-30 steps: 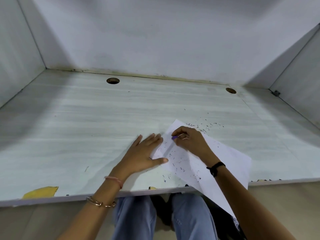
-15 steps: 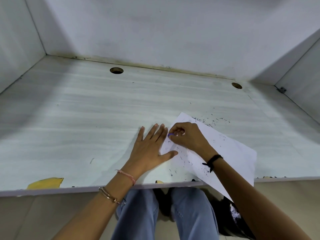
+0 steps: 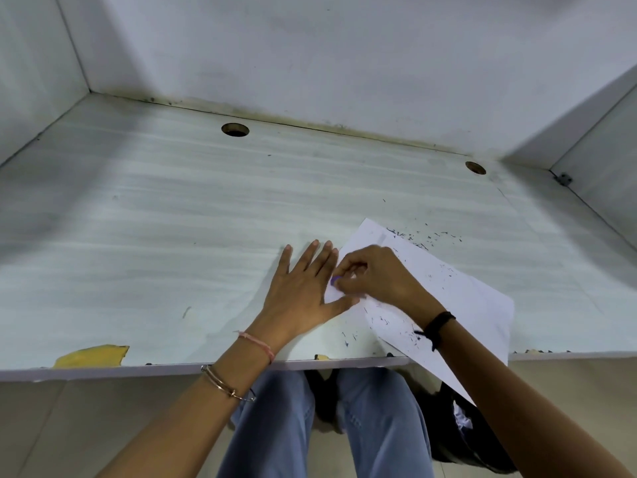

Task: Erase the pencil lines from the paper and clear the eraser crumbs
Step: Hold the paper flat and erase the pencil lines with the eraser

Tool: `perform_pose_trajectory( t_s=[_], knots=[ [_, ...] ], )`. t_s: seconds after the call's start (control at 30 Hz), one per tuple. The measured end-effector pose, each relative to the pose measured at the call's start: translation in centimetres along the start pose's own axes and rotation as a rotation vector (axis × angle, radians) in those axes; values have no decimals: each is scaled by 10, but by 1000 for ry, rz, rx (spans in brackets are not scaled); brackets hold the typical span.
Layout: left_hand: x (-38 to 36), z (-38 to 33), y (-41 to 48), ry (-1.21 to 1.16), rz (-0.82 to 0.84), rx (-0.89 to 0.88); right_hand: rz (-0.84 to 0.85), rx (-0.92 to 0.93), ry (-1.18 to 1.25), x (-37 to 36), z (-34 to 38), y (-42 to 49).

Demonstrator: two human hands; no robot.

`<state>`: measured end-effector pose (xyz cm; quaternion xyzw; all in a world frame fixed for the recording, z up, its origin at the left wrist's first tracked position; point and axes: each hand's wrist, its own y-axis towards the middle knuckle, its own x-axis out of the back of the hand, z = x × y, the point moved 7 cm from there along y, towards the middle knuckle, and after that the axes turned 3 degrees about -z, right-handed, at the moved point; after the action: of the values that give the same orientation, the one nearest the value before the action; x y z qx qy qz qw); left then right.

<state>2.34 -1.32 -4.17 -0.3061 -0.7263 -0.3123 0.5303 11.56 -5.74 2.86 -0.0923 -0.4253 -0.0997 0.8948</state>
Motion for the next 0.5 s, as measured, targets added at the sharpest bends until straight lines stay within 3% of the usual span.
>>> perform_pose_trajectory(
  t_s=[0.1,0.23,0.37,0.5],
  knots=[
    [0,-1,0,-13,-7,-2,-88,-58,-9,10,-4,5],
    [2,-1,-1,5,-9,0,78,-28,-3,-8,4,-5],
    [1,-1,-1,-21,-1,6,-91,-72,0,9,-5,7],
    [2,-1,-1,-3,-18,4,81,-51,3,-9,1,-2]
  ],
)
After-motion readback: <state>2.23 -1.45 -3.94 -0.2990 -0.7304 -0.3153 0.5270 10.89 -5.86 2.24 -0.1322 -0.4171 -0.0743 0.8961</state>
